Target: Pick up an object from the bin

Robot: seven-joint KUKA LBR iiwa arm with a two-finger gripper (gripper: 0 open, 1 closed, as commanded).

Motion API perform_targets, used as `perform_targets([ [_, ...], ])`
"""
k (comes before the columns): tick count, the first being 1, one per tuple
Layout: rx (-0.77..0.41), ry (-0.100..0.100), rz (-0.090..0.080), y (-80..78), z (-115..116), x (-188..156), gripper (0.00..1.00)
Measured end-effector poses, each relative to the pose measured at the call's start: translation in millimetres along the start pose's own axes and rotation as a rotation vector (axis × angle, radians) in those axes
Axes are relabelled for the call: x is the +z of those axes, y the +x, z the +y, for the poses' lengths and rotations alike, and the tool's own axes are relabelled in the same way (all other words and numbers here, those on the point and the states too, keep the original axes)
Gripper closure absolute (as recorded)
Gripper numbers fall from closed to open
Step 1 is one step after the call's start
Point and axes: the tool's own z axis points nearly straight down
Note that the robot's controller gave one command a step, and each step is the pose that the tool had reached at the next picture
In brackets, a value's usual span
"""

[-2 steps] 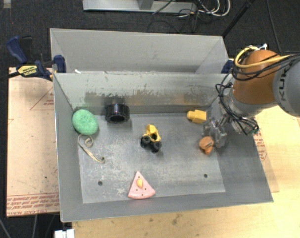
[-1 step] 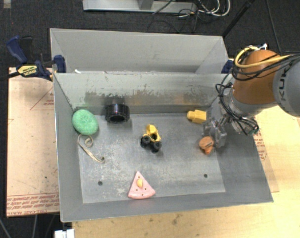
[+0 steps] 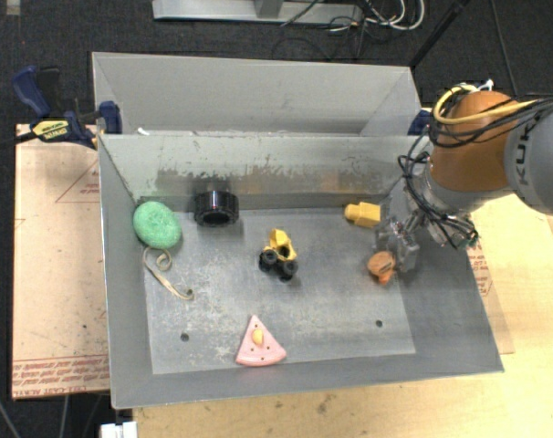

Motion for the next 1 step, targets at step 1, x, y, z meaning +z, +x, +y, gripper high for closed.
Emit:
perform_targets([
  [1,0.0,-0.004,0.009,2.1,1.5,-18.9,1.0],
])
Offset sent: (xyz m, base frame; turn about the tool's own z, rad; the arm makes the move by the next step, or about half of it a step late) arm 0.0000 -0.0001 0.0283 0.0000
